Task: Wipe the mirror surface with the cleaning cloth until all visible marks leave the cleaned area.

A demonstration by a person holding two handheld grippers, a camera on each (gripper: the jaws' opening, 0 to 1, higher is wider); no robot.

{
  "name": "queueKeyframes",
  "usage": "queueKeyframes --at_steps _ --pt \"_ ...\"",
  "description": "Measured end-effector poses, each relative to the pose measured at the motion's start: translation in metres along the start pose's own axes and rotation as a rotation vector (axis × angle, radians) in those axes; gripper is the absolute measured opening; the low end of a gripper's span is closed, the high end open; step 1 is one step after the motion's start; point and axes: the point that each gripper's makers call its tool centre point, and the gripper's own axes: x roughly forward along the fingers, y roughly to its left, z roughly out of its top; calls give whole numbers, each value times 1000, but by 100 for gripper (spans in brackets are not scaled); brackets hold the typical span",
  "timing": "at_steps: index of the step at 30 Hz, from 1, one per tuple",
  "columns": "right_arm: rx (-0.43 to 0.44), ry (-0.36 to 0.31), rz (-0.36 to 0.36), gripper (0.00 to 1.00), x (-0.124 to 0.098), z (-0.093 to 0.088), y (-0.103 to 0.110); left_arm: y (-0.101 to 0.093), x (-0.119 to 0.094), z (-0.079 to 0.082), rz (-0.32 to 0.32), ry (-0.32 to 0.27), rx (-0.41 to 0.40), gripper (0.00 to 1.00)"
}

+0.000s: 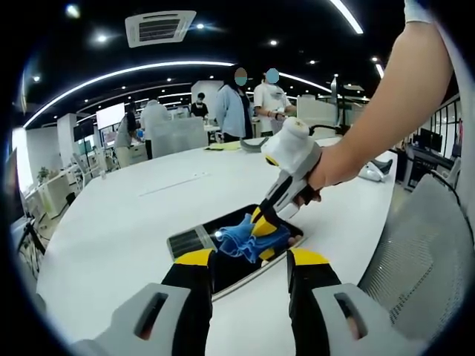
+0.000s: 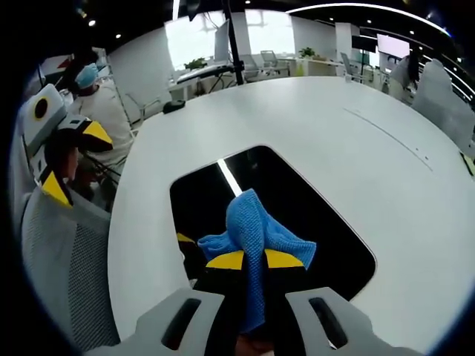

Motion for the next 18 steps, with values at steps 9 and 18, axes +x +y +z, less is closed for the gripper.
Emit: queueKeyframes --at_steps 9,18 --pt "1 2 -3 3 -2 -3 -2 0 -1 1 1 -2 -3 38" --pt "4 4 -7 3 -4 -4 -4 0 -2 2 -2 -3 0 38"
